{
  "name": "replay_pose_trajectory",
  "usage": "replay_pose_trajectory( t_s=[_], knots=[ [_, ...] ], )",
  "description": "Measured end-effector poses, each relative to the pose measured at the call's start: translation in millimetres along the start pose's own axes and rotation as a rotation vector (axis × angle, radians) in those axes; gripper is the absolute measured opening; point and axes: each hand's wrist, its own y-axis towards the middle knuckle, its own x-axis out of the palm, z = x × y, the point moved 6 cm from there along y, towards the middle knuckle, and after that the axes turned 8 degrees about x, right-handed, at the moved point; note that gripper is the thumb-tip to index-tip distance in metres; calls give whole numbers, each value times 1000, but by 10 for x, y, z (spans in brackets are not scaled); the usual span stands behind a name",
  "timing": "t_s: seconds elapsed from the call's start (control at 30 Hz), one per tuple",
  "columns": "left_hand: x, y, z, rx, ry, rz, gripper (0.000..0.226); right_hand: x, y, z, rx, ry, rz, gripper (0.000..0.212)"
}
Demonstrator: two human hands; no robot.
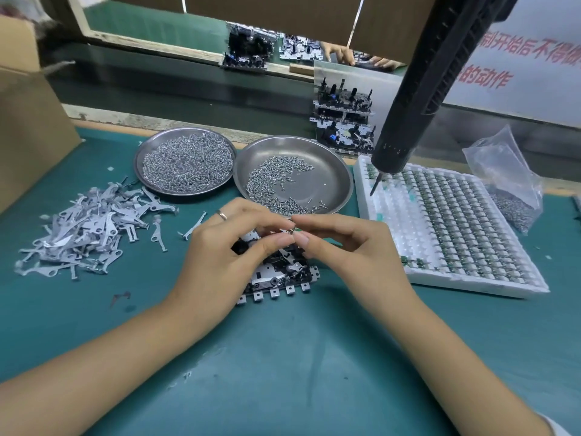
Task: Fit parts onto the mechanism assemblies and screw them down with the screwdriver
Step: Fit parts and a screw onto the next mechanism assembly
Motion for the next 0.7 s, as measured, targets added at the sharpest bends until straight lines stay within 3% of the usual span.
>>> replay_pose_trajectory(
  t_s=[0.17, 0.47, 0.57, 0.7],
  knots=[
    [-52, 7, 30, 16, 89, 27, 25, 40, -32, -59, -109, -58, -17, 18],
    [-93, 55, 164, 178, 270, -92, 31, 54, -70, -72, -266, -196, 64, 21],
    [-203, 26, 101, 122, 229, -121, 35, 95, -86, -69, -323, -285, 70, 19],
    [-440, -79, -41, -53, 87, 27, 18, 271, -142, -57, -478, -473, 18, 13]
  ],
)
